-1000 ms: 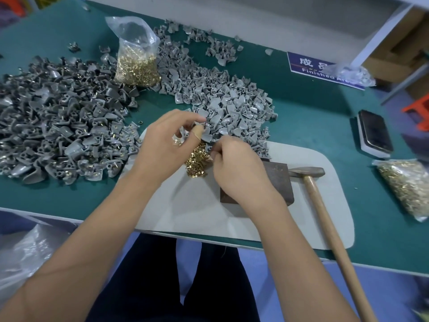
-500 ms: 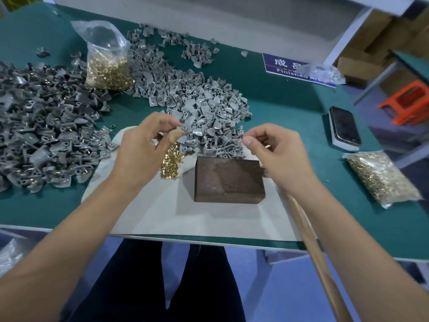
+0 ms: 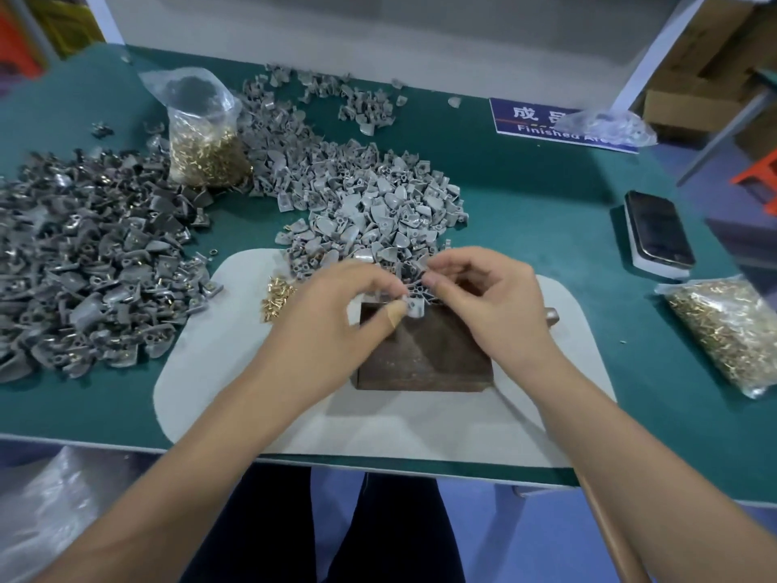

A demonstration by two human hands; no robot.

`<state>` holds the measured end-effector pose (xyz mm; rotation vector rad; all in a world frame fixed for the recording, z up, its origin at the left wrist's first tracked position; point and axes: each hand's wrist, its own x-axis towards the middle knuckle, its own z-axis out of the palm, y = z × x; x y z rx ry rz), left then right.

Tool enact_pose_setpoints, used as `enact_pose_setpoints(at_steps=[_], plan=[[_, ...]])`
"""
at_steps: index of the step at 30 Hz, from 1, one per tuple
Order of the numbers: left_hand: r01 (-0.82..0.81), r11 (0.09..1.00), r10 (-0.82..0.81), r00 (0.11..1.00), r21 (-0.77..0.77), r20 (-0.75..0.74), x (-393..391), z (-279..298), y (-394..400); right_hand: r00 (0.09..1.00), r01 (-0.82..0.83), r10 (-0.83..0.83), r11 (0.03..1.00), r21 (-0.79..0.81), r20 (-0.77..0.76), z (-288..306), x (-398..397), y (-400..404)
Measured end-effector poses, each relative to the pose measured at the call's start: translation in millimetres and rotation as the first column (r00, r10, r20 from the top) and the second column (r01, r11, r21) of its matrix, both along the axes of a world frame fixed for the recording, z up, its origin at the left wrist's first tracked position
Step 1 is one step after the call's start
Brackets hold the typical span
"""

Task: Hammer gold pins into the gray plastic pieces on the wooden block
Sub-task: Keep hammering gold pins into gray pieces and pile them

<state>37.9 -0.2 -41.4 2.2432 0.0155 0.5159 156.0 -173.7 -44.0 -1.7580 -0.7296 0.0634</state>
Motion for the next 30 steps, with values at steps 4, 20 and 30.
enact_pose_setpoints(at_steps=[4, 20, 30], plan=[[-0.066, 0.987, 0.074, 0.996, 0.145, -0.053, -8, -3, -9, 0.999, -0.040, 0.040, 0.998, -0.048, 0.005, 9, -7, -13], [-0.125, 0.992, 0.127, 0.986, 0.031, -0.110, -11, -4, -15, 0.941, 0.122, 0.101, 0.791, -0.600, 0.324, 27, -40, -7], [-0.148, 0.986, 0.155, 0.983, 0.070, -0.099, -10, 0, -16, 0.880, 0.280, 0.146, 0.607, -0.744, 0.451, 56, -48, 4]])
